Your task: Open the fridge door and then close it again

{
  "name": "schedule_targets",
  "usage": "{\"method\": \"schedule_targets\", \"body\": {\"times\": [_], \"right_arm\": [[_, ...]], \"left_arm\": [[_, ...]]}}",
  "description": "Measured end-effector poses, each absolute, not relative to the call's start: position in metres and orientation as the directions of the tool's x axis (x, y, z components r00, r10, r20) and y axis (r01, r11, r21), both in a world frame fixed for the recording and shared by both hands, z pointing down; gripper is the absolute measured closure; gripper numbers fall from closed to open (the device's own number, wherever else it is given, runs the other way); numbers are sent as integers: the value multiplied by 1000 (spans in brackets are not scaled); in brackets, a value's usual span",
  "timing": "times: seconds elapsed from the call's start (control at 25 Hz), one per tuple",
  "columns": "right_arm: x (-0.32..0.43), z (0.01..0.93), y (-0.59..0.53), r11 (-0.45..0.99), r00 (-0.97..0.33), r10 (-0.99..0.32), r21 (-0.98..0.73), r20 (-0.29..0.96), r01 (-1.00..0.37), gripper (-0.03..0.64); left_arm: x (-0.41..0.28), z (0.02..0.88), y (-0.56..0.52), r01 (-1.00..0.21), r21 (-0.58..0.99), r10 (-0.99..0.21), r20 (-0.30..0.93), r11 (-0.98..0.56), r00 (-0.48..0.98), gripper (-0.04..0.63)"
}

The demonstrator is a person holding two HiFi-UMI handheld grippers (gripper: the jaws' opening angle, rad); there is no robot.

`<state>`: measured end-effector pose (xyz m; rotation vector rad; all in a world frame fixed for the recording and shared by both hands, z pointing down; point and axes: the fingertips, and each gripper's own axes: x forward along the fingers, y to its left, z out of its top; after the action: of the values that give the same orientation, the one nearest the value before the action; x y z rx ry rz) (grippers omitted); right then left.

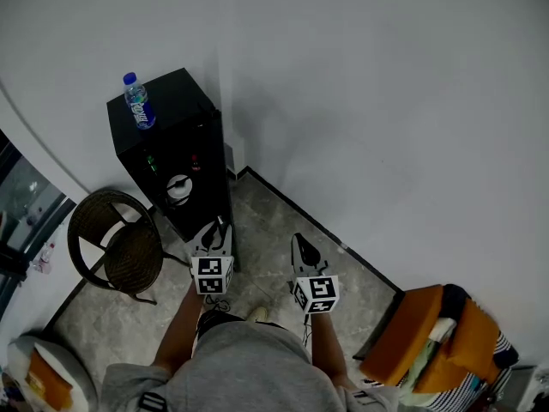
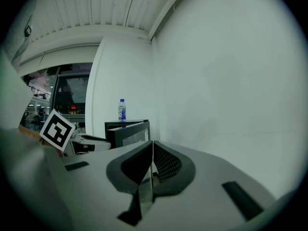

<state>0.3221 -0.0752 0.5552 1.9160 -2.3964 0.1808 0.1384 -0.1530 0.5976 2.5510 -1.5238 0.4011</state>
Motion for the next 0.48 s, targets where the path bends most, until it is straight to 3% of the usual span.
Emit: {"method": "schedule_targets", "body": {"times": [0.48], "right_arm": [[347, 556, -56, 148, -153, -980, -46, 128, -988, 592]], "left_arm": [[173, 600, -152, -842, -7, -803, 304, -540, 513, 485]]}}
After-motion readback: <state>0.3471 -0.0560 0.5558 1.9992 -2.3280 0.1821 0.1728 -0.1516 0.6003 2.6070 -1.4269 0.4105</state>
